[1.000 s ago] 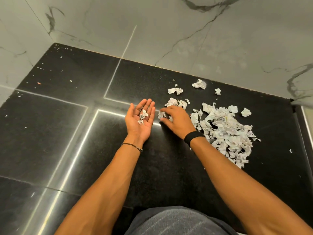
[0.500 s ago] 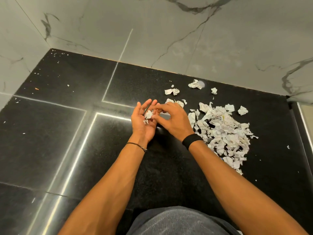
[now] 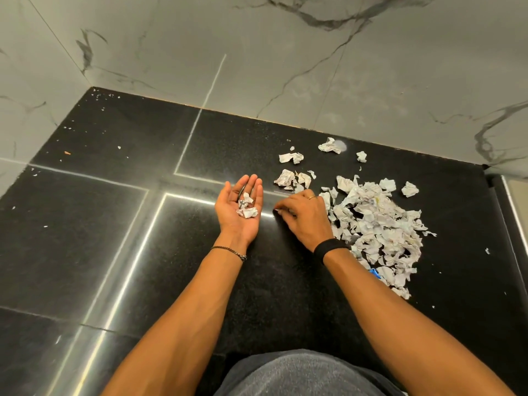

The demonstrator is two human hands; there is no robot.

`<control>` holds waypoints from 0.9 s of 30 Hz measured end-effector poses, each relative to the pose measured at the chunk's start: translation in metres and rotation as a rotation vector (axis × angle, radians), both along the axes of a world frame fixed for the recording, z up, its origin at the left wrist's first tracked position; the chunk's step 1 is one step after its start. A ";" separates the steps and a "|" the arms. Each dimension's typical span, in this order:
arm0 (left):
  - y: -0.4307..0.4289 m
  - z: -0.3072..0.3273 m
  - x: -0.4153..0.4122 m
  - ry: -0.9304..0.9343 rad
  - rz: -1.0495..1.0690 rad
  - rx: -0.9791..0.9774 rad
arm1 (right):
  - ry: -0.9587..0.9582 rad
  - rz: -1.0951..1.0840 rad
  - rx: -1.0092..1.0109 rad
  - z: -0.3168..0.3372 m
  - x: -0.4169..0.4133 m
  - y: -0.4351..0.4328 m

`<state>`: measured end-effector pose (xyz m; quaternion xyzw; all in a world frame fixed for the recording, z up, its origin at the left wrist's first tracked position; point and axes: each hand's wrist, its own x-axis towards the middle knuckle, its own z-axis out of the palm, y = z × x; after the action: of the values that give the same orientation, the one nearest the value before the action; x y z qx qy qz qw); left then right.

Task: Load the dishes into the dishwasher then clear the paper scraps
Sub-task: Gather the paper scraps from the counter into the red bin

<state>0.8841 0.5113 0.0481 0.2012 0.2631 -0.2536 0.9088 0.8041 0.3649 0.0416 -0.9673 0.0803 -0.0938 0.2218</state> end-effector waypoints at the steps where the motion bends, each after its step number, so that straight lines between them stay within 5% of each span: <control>1: -0.003 0.000 -0.001 0.000 -0.015 0.009 | -0.029 -0.036 0.108 0.006 0.000 0.001; 4: -0.014 0.000 -0.005 -0.027 -0.083 0.055 | -0.098 -0.049 0.462 0.033 0.005 0.007; 7: -0.025 0.004 -0.011 -0.038 -0.117 0.045 | -0.103 -0.030 0.561 0.051 0.007 0.007; 13: -0.022 0.002 -0.009 -0.047 -0.109 0.027 | 0.206 -0.044 0.005 0.017 -0.006 -0.016; 18: -0.011 -0.001 -0.007 -0.063 -0.141 0.084 | 0.055 -0.075 -0.067 0.002 -0.017 -0.008; 27: -0.039 0.004 -0.015 -0.047 -0.159 0.014 | -0.167 -0.078 0.504 0.054 0.005 -0.004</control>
<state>0.8689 0.4722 0.0519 0.2336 0.2264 -0.3183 0.8904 0.8087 0.3612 0.0952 -0.8665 0.1199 -0.1586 0.4578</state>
